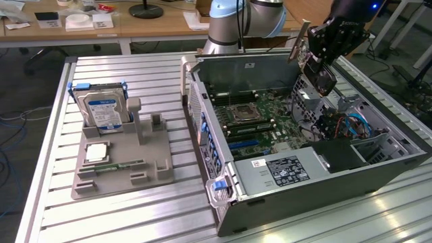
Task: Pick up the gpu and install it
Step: 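Insert the gpu into the slot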
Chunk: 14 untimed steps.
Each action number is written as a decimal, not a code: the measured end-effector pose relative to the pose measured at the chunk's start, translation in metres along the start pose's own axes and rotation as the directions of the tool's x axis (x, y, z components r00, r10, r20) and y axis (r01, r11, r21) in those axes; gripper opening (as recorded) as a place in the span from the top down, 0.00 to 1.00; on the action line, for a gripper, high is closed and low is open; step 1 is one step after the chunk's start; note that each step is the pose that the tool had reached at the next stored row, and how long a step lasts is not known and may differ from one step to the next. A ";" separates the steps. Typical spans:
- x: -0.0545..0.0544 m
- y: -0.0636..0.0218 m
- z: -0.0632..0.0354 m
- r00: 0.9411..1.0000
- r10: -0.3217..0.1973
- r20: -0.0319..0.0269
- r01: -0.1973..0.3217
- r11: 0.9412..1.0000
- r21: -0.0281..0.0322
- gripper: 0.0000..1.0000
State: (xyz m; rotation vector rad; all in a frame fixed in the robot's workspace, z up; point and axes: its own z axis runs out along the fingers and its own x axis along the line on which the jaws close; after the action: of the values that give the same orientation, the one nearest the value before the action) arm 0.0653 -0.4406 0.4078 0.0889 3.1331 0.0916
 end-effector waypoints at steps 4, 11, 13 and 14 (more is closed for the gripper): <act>0.000 0.0000 0.0000 1.000 -0.002 0.000 0.002 1.000 0.000 0.73; 0.000 0.0000 0.0000 0.999 -0.043 -0.003 0.043 0.999 0.000 0.73; 0.000 0.0000 0.0000 0.997 -0.072 -0.004 0.072 0.997 0.000 0.73; 0.001 0.0000 0.0000 0.996 -0.088 -0.005 0.088 0.996 -0.001 0.73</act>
State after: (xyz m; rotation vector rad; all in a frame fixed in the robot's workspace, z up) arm 0.0648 -0.4406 0.4078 -0.0495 3.1365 0.0919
